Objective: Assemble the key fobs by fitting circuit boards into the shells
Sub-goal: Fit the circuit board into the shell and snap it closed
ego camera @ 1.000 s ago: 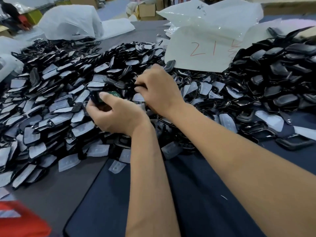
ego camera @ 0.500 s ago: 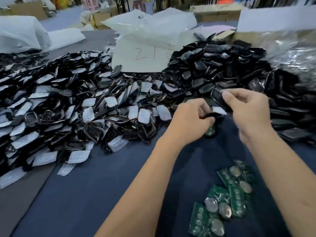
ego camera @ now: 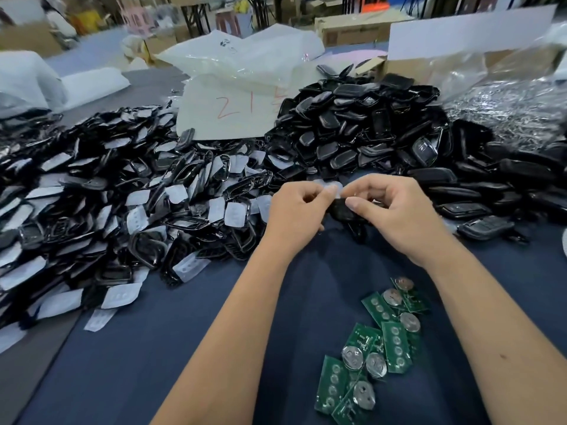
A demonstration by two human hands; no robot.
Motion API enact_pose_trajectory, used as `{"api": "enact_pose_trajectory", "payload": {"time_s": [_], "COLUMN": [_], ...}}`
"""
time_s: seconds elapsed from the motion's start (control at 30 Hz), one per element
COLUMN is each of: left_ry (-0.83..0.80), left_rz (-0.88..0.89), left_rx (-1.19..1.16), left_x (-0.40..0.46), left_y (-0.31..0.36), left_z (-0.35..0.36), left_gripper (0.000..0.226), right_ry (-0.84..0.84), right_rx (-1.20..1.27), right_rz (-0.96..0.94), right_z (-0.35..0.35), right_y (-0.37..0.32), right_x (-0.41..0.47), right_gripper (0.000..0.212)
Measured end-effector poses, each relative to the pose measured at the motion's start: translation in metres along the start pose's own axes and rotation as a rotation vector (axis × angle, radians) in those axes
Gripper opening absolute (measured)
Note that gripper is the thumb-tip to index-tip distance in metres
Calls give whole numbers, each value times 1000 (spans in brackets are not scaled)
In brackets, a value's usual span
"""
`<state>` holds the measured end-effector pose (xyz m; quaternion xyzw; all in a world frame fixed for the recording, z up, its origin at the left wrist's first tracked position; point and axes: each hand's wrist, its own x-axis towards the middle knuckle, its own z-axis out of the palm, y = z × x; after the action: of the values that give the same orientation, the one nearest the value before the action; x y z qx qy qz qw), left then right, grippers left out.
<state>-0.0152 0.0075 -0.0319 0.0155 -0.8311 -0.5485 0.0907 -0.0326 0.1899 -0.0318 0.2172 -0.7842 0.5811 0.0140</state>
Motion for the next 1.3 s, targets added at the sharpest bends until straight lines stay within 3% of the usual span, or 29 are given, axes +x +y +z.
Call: {"api": "enact_pose_trajectory", "payload": {"time_s": [0.1,0.2,0.33,0.6,0.73,1.03,1.2,1.3], "left_ry": [29,107,-93,-149,-98,-170,-146,-186], "left_rz": [-71,51,147,-98,-183,-204,-228,-279], "left_rx": [-69,41,-14,-409,-559,-575,-507,-592], "left_x": [-1,-1,-1,-6,-7,-6,0,1], "left_y": [1,1,2,7,11,13,11,13], "left_z": [1,-1,-1,9,10,3,8,7], "left_gripper": [45,35,13,7,5,8,9,6], "right_ry": [39,24,-45,347,294,282,337,321], "right_rx": [44,21,35,436,684,822,804,781], "right_rz": [15,20,11,196,272,290,298,281], "right_z": [-2,-6,-7,6,7,10,13,13], "right_y": [3,4,3,-2,-7,-8,-6,-8], "right_x": [1,1,-1,2,3,3,4,4], "right_gripper": [10,14,20,14,14,13,15,20]}}
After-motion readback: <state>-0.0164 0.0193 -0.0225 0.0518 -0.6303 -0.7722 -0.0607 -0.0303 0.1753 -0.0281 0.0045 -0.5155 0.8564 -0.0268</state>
